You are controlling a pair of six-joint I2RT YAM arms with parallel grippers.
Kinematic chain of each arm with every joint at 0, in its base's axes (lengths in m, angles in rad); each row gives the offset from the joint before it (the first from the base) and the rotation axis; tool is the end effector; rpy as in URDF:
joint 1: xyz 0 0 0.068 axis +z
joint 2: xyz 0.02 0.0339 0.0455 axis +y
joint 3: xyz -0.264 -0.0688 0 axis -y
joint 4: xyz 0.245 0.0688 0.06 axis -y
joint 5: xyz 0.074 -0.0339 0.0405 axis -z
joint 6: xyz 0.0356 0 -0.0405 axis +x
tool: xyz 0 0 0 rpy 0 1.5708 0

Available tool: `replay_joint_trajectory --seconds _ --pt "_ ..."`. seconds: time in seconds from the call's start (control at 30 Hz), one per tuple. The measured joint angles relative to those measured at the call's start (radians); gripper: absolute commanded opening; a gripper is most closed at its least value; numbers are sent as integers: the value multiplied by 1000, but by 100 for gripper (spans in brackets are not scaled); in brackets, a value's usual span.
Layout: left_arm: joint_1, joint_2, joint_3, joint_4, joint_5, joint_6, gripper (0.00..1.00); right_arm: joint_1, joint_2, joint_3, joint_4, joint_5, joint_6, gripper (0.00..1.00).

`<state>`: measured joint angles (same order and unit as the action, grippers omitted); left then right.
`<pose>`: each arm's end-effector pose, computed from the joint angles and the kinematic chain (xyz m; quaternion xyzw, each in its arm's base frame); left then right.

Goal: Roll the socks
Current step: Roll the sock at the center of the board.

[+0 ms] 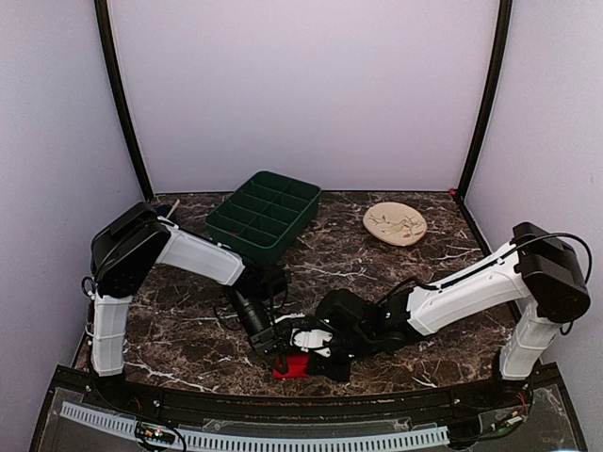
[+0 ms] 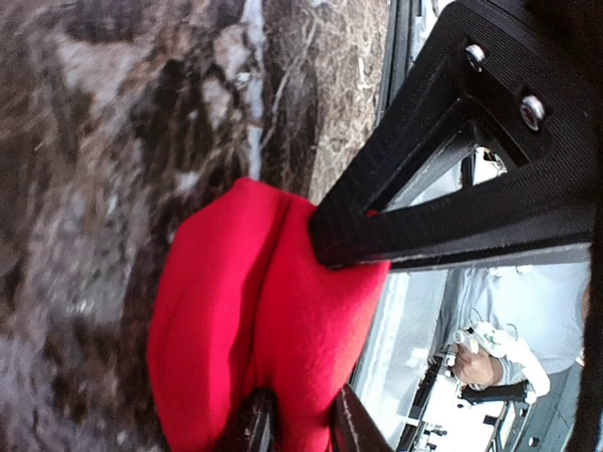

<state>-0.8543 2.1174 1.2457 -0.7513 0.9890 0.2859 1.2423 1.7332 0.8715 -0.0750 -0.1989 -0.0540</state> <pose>0.2113 -0.2879 0.0967 -0.4645 -0.7474 0.4490 0.1551 0.1005 0.3168 0.1394 -0.5955 0.7350 0.2518 0.2042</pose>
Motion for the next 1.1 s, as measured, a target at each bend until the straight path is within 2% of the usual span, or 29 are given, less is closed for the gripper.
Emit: replay_joint_trajectory --seconds 0.3,0.67,0.87,1.1 --pt "29 -111 -80 86 -115 -63 27 -33 14 0 24 -75 37 3" --pt "45 -162 -121 138 -156 -108 27 -48 31 18 16 -113 56 3" --pt "74 -262 -169 170 -217 -143 28 -59 47 40 -3 -137 57 3" --pt "90 -387 -208 242 -357 -196 29 -81 64 68 -42 -184 79 3"
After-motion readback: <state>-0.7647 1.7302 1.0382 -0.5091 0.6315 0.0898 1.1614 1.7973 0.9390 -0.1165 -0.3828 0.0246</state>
